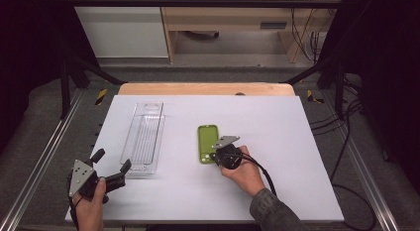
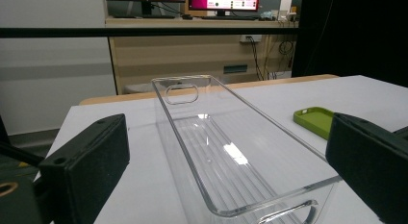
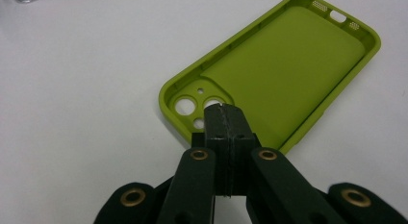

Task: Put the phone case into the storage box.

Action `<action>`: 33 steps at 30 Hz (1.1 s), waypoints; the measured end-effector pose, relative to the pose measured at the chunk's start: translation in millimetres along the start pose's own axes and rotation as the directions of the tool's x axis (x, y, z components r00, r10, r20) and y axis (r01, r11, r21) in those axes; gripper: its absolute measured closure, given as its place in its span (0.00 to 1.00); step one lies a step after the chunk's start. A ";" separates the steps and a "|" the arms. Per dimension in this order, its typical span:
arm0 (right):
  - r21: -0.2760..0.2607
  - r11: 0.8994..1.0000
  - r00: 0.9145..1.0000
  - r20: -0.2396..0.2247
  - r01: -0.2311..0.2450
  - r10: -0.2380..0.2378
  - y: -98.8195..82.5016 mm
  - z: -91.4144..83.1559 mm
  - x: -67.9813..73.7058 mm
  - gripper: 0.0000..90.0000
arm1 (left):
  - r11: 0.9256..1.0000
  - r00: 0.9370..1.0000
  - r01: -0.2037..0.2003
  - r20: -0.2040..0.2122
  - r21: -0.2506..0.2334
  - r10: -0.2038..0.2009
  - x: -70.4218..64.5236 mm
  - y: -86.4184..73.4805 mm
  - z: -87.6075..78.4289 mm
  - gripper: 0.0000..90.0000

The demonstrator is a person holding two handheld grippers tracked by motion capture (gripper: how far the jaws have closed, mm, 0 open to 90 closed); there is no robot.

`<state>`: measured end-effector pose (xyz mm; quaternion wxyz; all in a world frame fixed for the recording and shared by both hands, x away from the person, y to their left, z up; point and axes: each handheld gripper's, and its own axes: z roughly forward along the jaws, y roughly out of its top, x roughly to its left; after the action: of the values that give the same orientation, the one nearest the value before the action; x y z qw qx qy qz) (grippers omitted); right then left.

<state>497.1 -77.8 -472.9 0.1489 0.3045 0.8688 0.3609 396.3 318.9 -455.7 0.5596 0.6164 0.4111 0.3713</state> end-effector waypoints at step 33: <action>0.206 0.979 1.000 -0.007 0.008 -0.007 -8.4 -22.7 -23.2 1.00 | 1.000 1.000 0.004 0.000 0.009 -0.004 0.4 -0.7 0.9 0.02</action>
<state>500.5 -109.4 -462.3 0.1155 0.3139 0.9031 0.2694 397.2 319.0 -456.5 0.5574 0.6182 0.4140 0.3684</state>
